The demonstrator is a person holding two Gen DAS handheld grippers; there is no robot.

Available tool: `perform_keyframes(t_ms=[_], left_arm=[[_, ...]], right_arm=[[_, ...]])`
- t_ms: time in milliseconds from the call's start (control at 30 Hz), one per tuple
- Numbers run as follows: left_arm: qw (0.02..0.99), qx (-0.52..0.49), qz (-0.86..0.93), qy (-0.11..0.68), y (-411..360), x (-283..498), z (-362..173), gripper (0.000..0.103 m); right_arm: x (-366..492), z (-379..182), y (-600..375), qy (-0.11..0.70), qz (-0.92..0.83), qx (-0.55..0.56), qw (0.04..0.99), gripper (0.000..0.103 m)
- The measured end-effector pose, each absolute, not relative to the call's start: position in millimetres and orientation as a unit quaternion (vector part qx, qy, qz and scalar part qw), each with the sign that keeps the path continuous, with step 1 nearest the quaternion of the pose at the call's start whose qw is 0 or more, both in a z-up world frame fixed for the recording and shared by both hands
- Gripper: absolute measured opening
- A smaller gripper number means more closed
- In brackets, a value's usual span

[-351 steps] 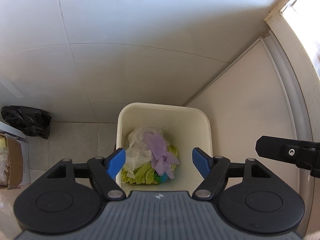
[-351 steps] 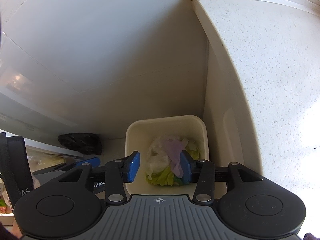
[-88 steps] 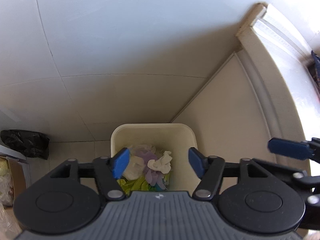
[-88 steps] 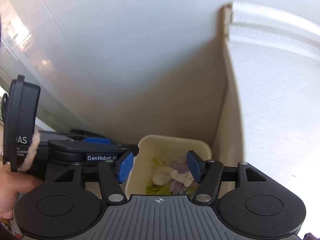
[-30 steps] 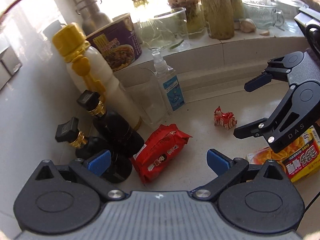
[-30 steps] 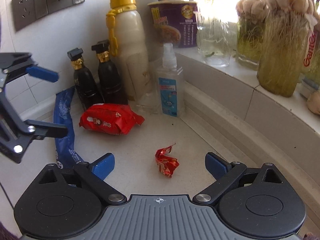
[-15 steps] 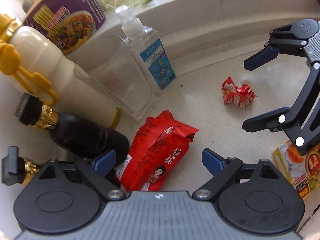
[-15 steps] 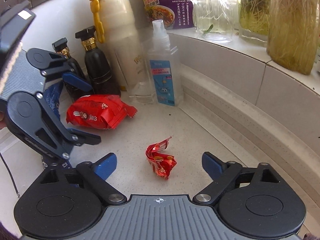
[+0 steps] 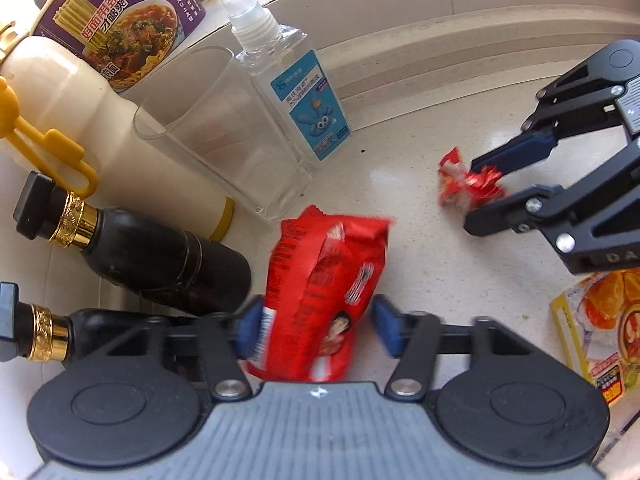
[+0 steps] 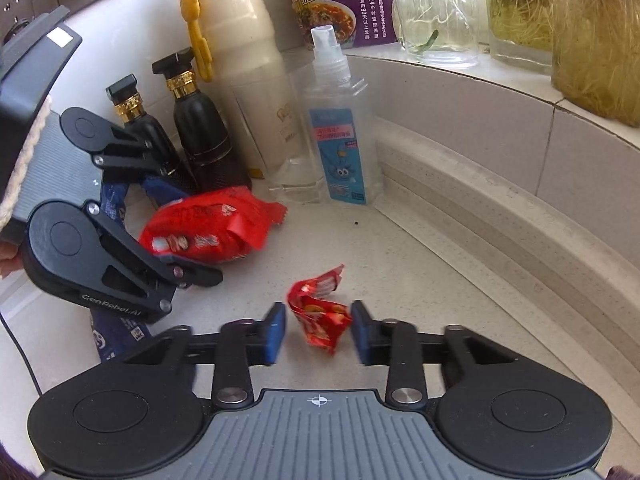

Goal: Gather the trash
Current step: 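Grasp the red snack packet with the left gripper while the right grasps the red candy wrapper, then lift the red packet and wrapper and carry both over the trash bin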

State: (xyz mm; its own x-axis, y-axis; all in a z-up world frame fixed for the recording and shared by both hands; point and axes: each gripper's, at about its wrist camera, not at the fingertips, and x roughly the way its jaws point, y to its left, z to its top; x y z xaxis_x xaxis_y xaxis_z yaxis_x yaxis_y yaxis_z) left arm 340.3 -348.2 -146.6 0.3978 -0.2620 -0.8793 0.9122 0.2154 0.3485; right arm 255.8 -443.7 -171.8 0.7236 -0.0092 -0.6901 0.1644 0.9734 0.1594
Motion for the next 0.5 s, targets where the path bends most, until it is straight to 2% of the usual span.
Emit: perform_keyframes(t_ms=[133,500], left_arm=[[0.701,0.454,-0.424,0.349,-344.4,332.1,-139.1,0.039],[0.713,0.430,-0.430,0.350,-334.0,317.2,-106.5,0.038]], right_arm=[[253.9,-169.4,-441.5,0.356,-0.042,0.111,0.927,0.024],[246.3,-145.4,-432.8,0.340,-0.045,0.115,0.932,0.024]])
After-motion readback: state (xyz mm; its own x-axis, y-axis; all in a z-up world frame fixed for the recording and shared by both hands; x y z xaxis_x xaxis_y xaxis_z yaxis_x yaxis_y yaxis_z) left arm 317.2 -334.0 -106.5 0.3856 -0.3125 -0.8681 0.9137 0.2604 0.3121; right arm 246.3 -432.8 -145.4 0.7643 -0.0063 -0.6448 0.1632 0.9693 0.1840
